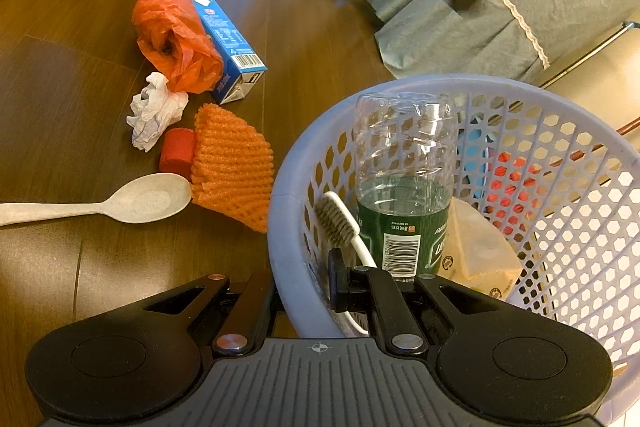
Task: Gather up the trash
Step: 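Move the open left tool down to the crumpled white tissue, then close the left tool on the crumpled white tissue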
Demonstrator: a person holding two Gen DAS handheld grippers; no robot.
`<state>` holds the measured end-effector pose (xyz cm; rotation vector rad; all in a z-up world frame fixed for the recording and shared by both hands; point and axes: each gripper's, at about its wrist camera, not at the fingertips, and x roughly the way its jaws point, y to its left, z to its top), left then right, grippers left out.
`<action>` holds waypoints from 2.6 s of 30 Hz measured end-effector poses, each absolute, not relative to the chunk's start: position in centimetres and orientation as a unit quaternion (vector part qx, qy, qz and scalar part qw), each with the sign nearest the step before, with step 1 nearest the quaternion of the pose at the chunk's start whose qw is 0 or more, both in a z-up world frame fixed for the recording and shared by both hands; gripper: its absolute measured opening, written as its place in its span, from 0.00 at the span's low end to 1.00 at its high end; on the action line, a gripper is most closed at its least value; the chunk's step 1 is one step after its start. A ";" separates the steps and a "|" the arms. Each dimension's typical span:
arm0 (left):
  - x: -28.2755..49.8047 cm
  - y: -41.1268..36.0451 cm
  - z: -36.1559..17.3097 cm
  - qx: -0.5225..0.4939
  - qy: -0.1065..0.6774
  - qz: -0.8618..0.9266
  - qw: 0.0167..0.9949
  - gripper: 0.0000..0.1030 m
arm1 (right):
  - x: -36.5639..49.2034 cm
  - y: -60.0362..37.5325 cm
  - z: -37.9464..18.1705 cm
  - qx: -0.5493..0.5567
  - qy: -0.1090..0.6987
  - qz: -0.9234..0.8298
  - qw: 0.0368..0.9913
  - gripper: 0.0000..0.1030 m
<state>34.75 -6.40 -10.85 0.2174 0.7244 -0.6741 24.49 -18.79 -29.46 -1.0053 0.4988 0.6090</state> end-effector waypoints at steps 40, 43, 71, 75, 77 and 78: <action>29.3 -1.2 -24.5 0.115 0.454 -0.272 0.841 0.47 | 24.2 -18.8 -29.9 -0.478 0.231 0.286 0.797 0.04; 29.3 -1.5 -24.9 0.116 0.450 -0.265 0.845 0.50 | 24.2 -18.8 -29.9 -0.479 0.231 0.286 0.797 0.04; 31.2 -2.4 -27.8 0.112 0.474 -0.219 0.845 0.19 | 24.1 -18.9 -30.0 -0.479 0.231 0.286 0.797 0.04; 31.0 -2.3 -27.4 0.114 0.472 -0.220 0.846 0.11 | 24.1 -19.0 -30.0 -0.479 0.231 0.285 0.798 0.04; 30.9 -2.2 -27.2 0.115 0.472 -0.223 0.845 0.09 | 24.1 -19.0 -30.0 -0.478 0.231 0.285 0.798 0.04; 30.7 -2.2 -27.2 0.117 0.471 -0.224 0.845 0.09 | 24.1 -19.1 -30.0 -0.478 0.231 0.285 0.798 0.04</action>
